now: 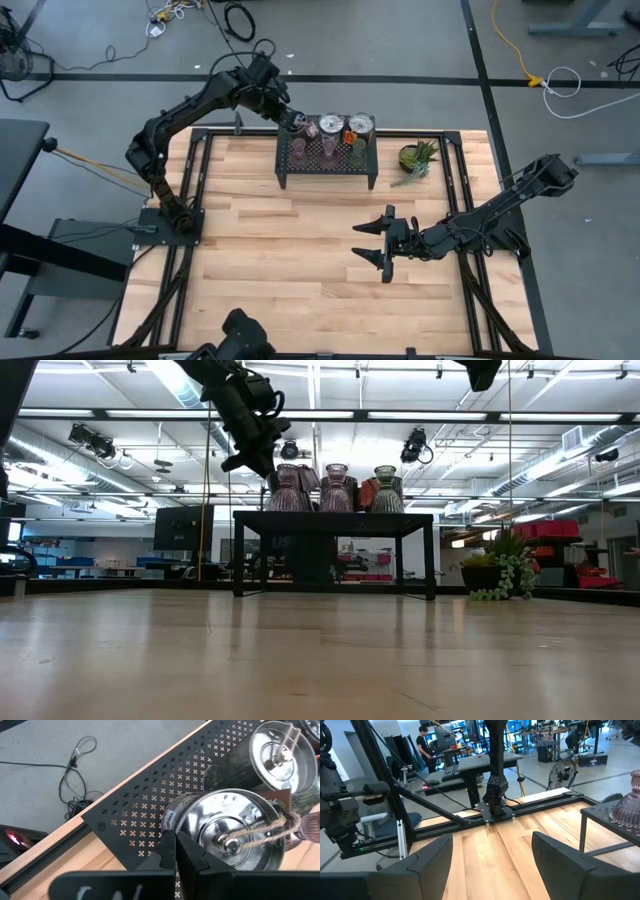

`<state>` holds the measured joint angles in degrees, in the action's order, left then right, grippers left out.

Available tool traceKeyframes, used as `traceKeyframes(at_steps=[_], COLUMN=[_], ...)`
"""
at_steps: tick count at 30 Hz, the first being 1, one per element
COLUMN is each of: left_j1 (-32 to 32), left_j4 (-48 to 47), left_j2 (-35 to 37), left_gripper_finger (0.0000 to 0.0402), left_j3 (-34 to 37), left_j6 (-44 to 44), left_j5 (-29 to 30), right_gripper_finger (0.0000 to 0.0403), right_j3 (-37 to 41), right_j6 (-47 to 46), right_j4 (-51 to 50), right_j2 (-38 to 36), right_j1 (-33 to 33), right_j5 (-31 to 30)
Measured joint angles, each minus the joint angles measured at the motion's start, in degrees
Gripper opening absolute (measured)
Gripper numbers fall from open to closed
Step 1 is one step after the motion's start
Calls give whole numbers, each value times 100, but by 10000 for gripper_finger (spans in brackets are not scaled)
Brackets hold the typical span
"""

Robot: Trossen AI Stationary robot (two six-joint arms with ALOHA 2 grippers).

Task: Pick & Place candle stick holders
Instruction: Put the scented candle on the shelf aligned with the other silver scented candles

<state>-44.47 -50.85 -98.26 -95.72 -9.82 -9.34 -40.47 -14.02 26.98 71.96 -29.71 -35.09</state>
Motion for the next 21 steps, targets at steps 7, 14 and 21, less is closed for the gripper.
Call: traceKeyframes(at_steps=[7, 14, 21], left_j1=[-4, -2, 0], left_j4=[-2, -2, 1], left_j2=[0, 0, 0], left_gripper_finger=[0, 11, 16], left_j3=[0, 0, 0], left_j6=[63, 65, 61], left_j5=[-132, -190, -188], right_gripper_finger=[269, 269, 269], right_j3=[0, 0, 0], right_j6=[54, 52, 52], right_j4=[0, 0, 0], right_j2=[2, 0, 1], right_j1=[-2, 0, -1], right_j5=[0, 0, 0])
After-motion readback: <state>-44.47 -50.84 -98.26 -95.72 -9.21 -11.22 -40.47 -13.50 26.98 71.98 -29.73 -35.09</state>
